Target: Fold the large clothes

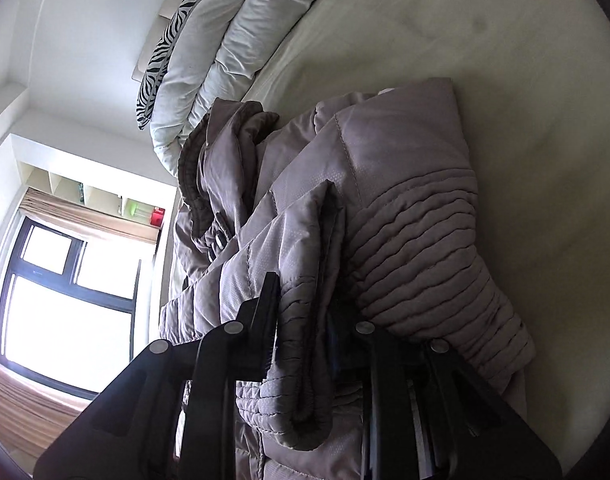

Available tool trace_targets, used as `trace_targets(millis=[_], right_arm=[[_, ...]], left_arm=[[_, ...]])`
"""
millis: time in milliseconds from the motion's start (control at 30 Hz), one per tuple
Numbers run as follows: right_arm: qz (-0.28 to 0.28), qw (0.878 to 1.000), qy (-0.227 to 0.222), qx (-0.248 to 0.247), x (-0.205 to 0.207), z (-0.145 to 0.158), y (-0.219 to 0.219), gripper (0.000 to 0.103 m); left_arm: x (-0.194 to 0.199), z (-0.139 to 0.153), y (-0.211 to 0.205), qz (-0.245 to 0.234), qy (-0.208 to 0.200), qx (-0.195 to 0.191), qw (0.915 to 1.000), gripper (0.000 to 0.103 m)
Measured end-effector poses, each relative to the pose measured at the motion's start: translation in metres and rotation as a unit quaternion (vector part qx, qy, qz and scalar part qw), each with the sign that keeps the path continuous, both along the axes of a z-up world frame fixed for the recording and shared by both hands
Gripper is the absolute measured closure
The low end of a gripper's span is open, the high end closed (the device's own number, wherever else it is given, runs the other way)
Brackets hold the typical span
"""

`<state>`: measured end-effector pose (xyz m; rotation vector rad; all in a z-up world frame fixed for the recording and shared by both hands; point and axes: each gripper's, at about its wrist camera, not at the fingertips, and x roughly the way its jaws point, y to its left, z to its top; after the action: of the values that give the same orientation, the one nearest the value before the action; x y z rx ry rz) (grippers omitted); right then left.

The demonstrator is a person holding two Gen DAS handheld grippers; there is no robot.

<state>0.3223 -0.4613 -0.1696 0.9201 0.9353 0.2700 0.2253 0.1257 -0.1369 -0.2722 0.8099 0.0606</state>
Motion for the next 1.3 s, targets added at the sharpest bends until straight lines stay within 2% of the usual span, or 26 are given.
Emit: trace_targets(millis=[67,133,167,233,300,400,533,600,667,733,767,900,933,1000,1033,1100,1133,1167,1233,1267,1300], right_arm=[[-0.007,1.0,-0.002,-0.005,-0.004,0.005,-0.001,0.08],[-0.018,0.999,-0.003,-0.033,-0.007,0.018,-0.002,0.077],[-0.024,0.999,-0.007,-0.044,-0.01,0.023,-0.002,0.076],[-0.034,0.998,-0.014,-0.056,-0.008,0.037,-0.003,0.076],[-0.049,0.996,-0.012,-0.075,-0.012,0.049,-0.006,0.076],[-0.045,0.993,-0.041,-0.102,-0.02,0.074,0.001,0.076],[-0.015,0.988,-0.074,-0.134,-0.021,0.103,0.031,0.075],[-0.023,0.974,-0.069,-0.214,-0.024,0.114,0.048,0.075],[-0.067,0.959,-0.059,-0.268,-0.031,0.119,0.049,0.075],[-0.091,0.959,-0.053,-0.263,-0.037,0.117,0.042,0.075],[-0.085,0.962,-0.056,-0.253,-0.04,0.116,0.041,0.075],[0.006,0.977,-0.085,-0.197,-0.042,0.105,0.076,0.075],[0.031,0.978,-0.091,-0.185,-0.038,0.101,0.09,0.075],[0.07,0.973,-0.097,-0.196,-0.034,0.093,0.118,0.075],[0.084,0.973,-0.086,-0.199,-0.028,0.083,0.128,0.075],[0.076,0.979,-0.044,-0.185,-0.017,0.055,0.129,0.076],[0.072,0.983,-0.041,-0.166,-0.015,0.045,0.125,0.076],[0.07,0.983,-0.045,-0.161,-0.016,0.04,0.123,0.081],[0.075,0.985,-0.058,-0.145,-0.019,0.036,0.119,0.081],[0.077,0.986,-0.059,-0.133,-0.022,0.036,0.116,0.081],[0.08,0.988,-0.057,-0.123,-0.023,0.038,0.112,0.08]], left_arm=[[-0.008,0.022,-0.009,-0.011,-0.032,0.029,0.999,0.041],[-0.001,0.046,-0.021,-0.027,-0.062,0.065,0.9956,0.037],[0.008,0.057,-0.028,-0.035,-0.078,0.088,0.9925,0.034],[0.033,0.071,-0.041,-0.045,-0.103,0.132,0.9849,0.034],[0.067,0.08,-0.051,-0.057,-0.104,0.153,0.981,0.034],[0.113,0.075,-0.072,-0.086,-0.088,0.195,0.9731,0.034],[0.149,0.03,-0.093,-0.126,-0.013,0.231,0.9645,0.041],[0.149,0.003,-0.098,-0.14,0.017,0.242,0.9601,0.041],[0.14,-0.013,-0.098,-0.136,0.018,0.24,0.961,0.041],[0.135,-0.02,-0.097,-0.133,0.017,0.233,0.9633,0.041],[0.133,-0.021,-0.096,-0.13,0.018,0.227,0.965,0.041],[0.133,-0.026,-0.092,-0.123,0.024,0.204,0.9709,0.041],[0.133,-0.028,-0.09,-0.121,0.025,0.195,0.973,0.041],[0.134,-0.031,-0.088,-0.119,0.027,0.181,0.9759,0.041],[0.135,-0.033,-0.087,-0.119,0.027,0.177,0.9765,0.041],[0.134,-0.033,-0.086,-0.12,0.026,0.168,0.9781,0.041],[0.135,-0.031,-0.082,-0.121,0.025,0.151,0.9807,0.041],[0.135,-0.027,-0.073,-0.123,0.025,0.117,0.9852,0.042],[0.131,-0.016,-0.05,-0.121,0.025,0.05,0.991,0.042],[0.125,-0.008,-0.039,-0.112,0.015,0.027,0.9932,0.045],[0.117,0.001,-0.03,-0.1,0.003,0.02,0.9948,0.045]])
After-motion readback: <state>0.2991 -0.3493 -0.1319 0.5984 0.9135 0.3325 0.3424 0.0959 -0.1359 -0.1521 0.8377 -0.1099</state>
